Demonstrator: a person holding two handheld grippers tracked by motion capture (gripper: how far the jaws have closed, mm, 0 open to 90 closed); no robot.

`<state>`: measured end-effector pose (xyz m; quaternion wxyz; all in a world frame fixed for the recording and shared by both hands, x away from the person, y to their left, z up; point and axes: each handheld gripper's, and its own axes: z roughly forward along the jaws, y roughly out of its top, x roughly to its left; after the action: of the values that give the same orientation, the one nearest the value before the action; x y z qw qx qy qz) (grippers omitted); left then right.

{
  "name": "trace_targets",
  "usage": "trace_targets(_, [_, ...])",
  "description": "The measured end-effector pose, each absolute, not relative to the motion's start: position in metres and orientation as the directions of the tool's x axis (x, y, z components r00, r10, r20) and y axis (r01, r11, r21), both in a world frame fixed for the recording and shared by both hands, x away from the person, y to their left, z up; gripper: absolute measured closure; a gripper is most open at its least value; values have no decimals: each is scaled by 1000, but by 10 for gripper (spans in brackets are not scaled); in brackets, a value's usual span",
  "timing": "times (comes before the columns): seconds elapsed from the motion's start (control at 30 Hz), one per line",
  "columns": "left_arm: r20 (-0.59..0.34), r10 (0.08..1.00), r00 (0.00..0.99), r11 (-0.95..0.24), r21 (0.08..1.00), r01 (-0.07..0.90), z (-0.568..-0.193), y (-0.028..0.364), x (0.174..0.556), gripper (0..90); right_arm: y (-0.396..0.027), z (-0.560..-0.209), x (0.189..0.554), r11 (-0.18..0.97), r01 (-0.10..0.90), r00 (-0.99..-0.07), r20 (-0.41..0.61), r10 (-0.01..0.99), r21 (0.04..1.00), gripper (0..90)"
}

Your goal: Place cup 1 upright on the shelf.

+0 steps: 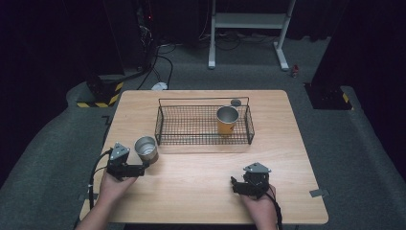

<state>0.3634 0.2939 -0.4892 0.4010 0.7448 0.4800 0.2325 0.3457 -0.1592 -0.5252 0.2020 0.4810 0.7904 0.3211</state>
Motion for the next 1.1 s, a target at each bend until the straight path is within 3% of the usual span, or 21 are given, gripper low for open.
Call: trace_targets(1.1, [-70,897,436,-170,857,487,-503,282,395,6,-159,-525,346,333,629,-458,-11,889,703,130])
